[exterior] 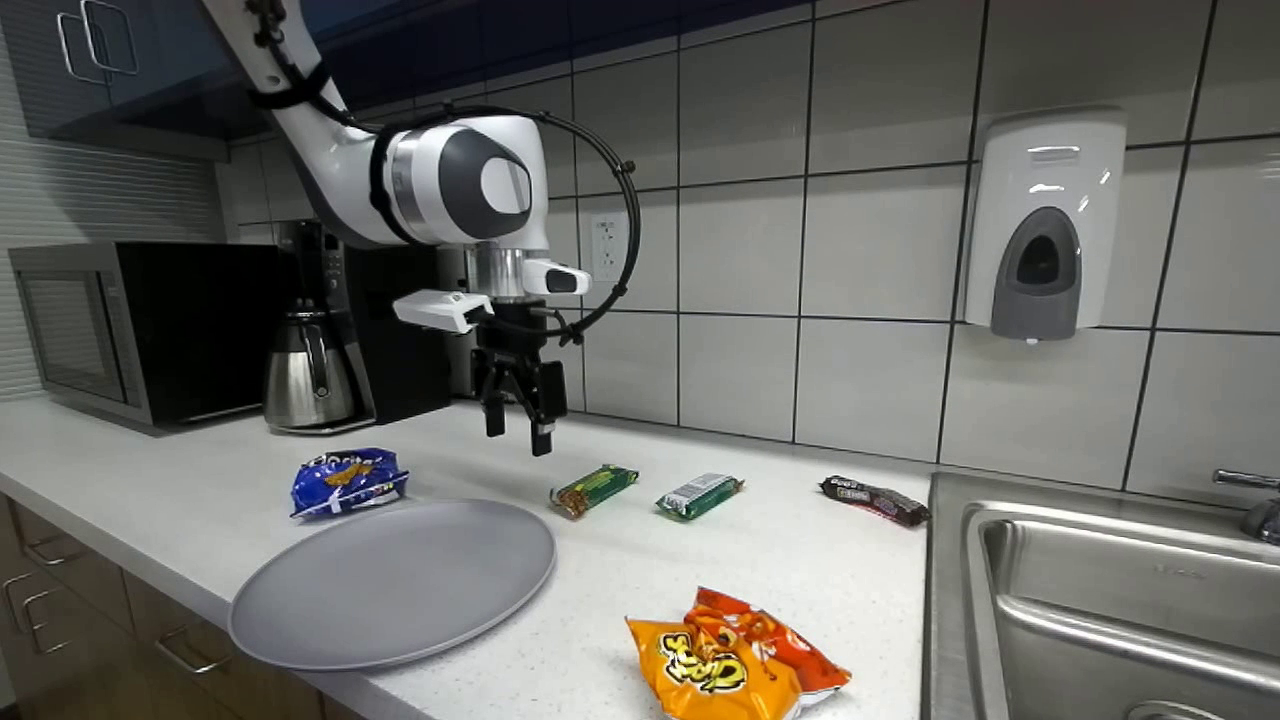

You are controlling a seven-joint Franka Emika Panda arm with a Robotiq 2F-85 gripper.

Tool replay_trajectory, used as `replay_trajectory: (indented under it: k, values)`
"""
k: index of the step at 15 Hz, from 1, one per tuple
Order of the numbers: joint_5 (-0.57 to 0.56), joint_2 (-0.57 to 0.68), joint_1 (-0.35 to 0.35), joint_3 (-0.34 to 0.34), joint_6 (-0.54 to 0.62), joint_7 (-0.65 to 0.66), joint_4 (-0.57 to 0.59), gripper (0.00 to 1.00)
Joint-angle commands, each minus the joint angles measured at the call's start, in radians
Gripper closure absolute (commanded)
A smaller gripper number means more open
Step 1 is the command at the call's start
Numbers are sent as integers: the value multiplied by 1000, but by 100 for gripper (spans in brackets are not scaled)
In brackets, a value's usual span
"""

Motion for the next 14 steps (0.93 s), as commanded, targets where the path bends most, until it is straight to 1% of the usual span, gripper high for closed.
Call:
replay_trajectory:
  k: [1,4,5,7,10,14]
  values:
    - [0,-1,-4,4,-3,0,1,0]
    - [0,-1,-4,4,-3,0,1,0]
    - [-32,-3,4,-2,15,17,-8,0]
    - [-59,1,10,-4,42,22,-16,0]
    - [-103,27,12,-11,87,23,-6,0]
    - [-117,82,8,-25,134,18,25,0]
